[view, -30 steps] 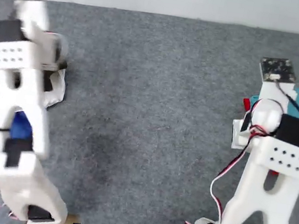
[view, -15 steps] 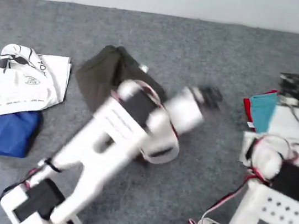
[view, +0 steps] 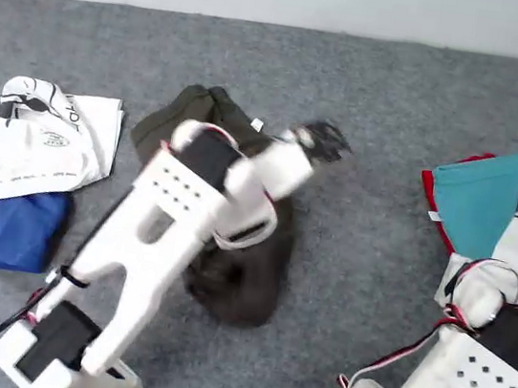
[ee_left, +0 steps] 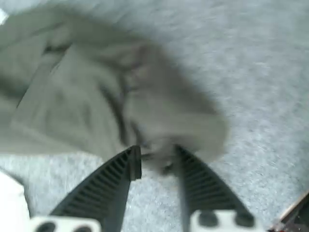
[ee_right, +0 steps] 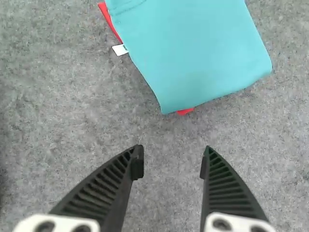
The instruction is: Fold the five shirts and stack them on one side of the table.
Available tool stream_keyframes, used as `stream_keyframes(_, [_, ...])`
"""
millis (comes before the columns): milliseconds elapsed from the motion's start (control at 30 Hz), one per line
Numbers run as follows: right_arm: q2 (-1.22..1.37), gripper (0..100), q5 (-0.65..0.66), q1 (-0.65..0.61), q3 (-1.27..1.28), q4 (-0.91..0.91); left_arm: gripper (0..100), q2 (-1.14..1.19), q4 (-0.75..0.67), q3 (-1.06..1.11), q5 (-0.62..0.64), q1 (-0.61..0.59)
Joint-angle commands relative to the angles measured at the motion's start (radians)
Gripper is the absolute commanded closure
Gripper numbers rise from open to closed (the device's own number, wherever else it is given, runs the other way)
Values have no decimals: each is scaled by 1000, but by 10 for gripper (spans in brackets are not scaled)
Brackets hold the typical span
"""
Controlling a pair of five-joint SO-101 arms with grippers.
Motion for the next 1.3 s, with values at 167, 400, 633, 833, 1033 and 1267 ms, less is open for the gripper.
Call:
stream_keyframes(167, [-18, 798, 11, -28, 0, -7, 848, -38, -41, -8, 14, -216])
stream_keyframes(400, [-10, 800, 12, -447, 77, -31, 848, 0, -29, -8, 295, -592])
stream_keyframes(633, [177, 801, 8, -983, -100, -64, 848, 46, 21, 81, 252, -896])
stream_keyframes(833, [700, 801, 5, -1178, -643, 170, 848, 44, 21, 219, 250, -931])
stream_keyframes(1033, [1119, 801, -49, -1333, -1114, 321, 848, 44, 20, 237, 250, -933])
stream_keyframes(1267, [1330, 801, -52, -1408, -1128, 315, 848, 52, 20, 237, 250, -931])
